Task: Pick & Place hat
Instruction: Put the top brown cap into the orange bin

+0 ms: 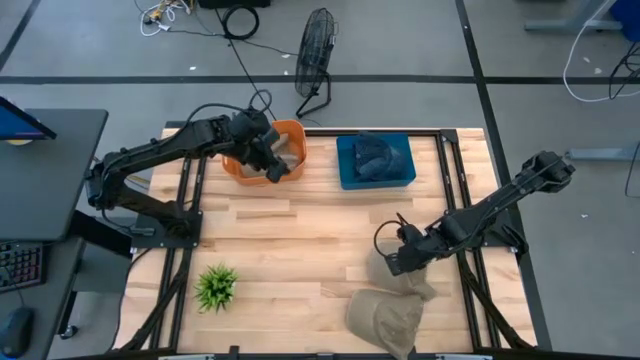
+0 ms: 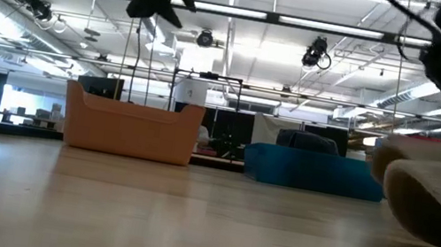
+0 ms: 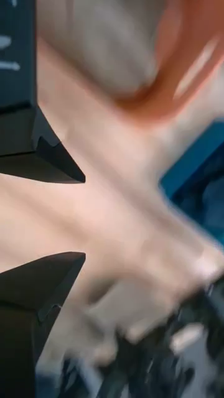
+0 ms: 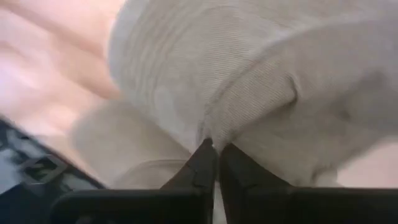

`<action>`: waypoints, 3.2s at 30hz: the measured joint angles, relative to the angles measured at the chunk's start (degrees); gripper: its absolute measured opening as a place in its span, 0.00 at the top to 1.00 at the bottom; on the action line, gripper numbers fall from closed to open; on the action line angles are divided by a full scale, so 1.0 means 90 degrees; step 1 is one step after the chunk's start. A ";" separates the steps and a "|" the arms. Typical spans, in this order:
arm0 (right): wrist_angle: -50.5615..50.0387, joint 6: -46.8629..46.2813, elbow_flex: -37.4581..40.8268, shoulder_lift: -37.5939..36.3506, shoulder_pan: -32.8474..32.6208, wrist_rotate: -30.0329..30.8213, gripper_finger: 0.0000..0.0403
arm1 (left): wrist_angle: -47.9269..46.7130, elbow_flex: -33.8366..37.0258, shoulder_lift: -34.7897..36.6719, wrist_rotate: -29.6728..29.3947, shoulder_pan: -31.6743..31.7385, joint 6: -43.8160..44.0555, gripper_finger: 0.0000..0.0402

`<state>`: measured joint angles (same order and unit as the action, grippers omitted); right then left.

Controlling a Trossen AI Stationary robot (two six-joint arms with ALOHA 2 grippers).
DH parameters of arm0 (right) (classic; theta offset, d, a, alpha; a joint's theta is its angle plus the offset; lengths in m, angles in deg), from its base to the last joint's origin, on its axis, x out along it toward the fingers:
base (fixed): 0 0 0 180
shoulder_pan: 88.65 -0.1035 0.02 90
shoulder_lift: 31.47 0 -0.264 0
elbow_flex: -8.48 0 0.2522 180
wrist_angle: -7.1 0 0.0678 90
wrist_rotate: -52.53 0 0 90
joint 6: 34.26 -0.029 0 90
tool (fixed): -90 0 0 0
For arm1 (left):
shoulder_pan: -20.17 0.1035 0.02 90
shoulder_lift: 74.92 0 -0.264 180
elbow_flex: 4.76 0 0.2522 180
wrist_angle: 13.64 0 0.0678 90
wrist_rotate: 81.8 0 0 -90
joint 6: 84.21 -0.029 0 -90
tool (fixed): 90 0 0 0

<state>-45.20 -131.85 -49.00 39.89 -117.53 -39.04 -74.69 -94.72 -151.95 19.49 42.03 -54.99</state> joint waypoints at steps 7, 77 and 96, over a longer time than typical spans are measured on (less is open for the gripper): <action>-0.0861 0.1431 -0.1418 -0.0121 0.0608 0.1125 0.99 | 0.0535 0.0000 0.0000 0.0685 -0.0731 0.1102 0.52; 0.1021 0.7152 -0.2631 -0.0036 0.4255 0.0612 0.81 | 0.3073 -0.0002 -0.0772 -0.0908 -0.1039 0.0871 0.96; 0.0505 0.7590 -0.2631 -0.0315 0.4381 0.0547 0.64 | -0.0330 0.0000 0.0819 -0.1933 0.0565 0.0995 0.97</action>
<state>-40.66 -63.54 -72.68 37.06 -78.11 -34.12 -77.66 -94.72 -144.58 2.09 47.12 -46.04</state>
